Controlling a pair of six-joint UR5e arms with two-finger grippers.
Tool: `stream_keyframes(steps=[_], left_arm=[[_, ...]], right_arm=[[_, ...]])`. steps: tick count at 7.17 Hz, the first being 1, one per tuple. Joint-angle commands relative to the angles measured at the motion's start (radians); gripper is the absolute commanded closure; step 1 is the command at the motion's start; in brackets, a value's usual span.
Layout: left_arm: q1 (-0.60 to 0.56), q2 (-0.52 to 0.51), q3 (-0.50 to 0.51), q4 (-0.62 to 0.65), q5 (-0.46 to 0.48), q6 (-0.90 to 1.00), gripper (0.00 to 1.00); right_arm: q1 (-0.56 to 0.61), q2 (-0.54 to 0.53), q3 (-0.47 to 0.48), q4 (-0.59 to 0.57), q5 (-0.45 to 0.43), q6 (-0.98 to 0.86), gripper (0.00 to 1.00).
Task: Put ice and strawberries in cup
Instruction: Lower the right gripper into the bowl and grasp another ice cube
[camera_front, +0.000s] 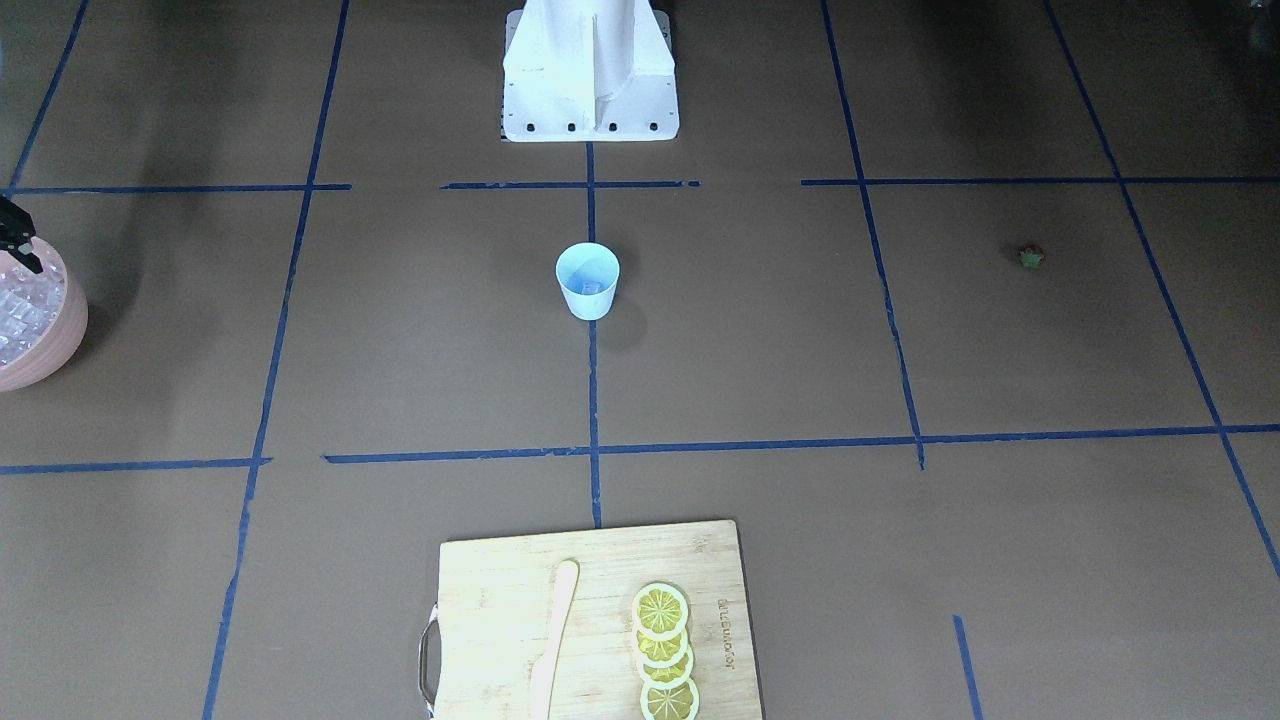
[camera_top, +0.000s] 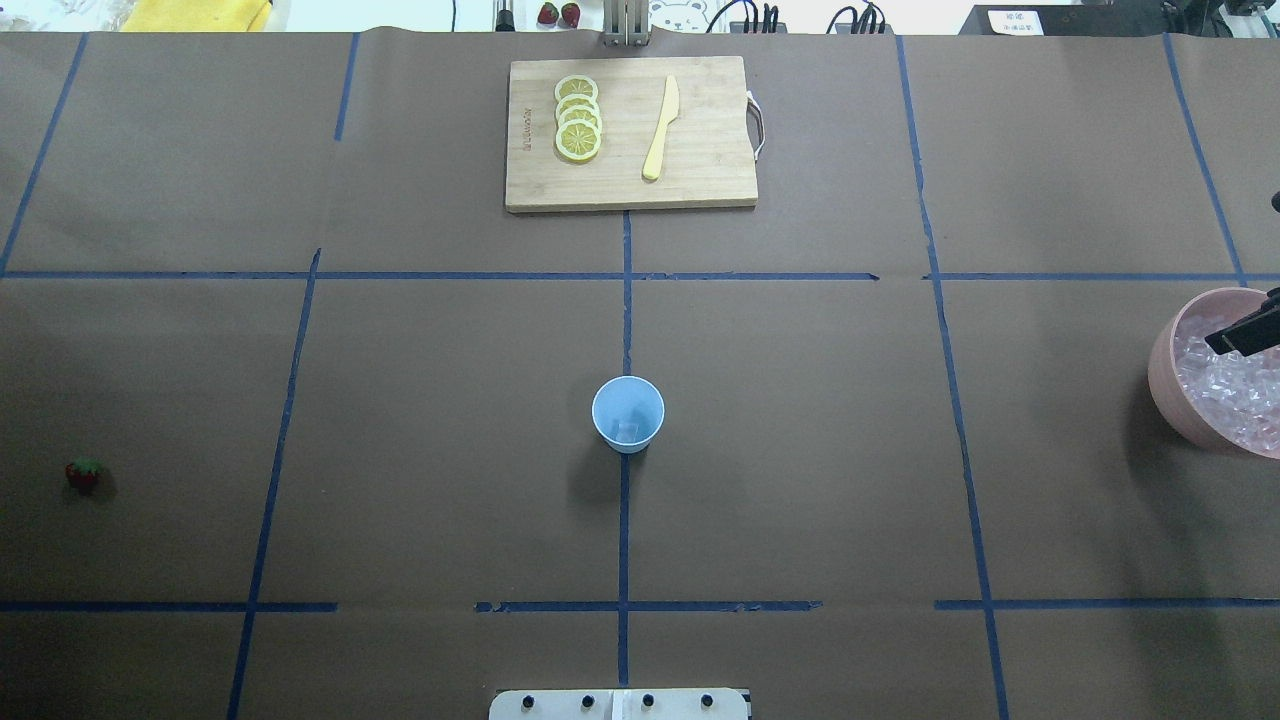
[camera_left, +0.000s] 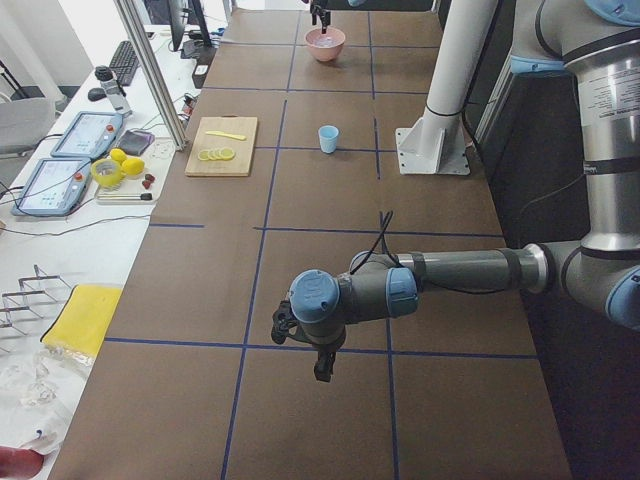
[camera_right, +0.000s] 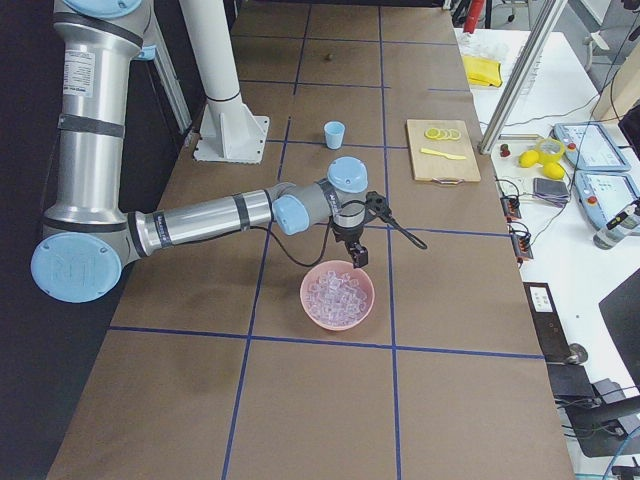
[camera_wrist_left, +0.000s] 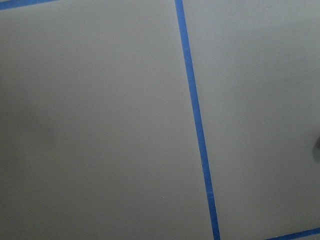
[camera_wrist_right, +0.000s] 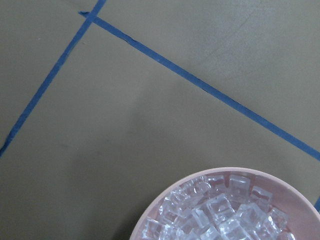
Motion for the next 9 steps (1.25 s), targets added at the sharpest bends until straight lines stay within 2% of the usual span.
stream_keyframes(steps=[1, 2, 9], left_arm=[[0.0, 0.0, -0.001, -0.001, 0.0, 0.0, 0.0], [0.0, 0.0, -0.001, 0.0, -0.002, 0.0, 0.0], [0.0, 0.0, -0.001, -0.001, -0.002, 0.0, 0.0]], right_arm=[[0.003, -0.004, -0.055, 0.037, -0.002, -0.107, 0.01], [0.003, -0.004, -0.101, 0.069, -0.002, -0.169, 0.02], [-0.071, -0.041, -0.128, 0.091, -0.011, -0.173, 0.07]])
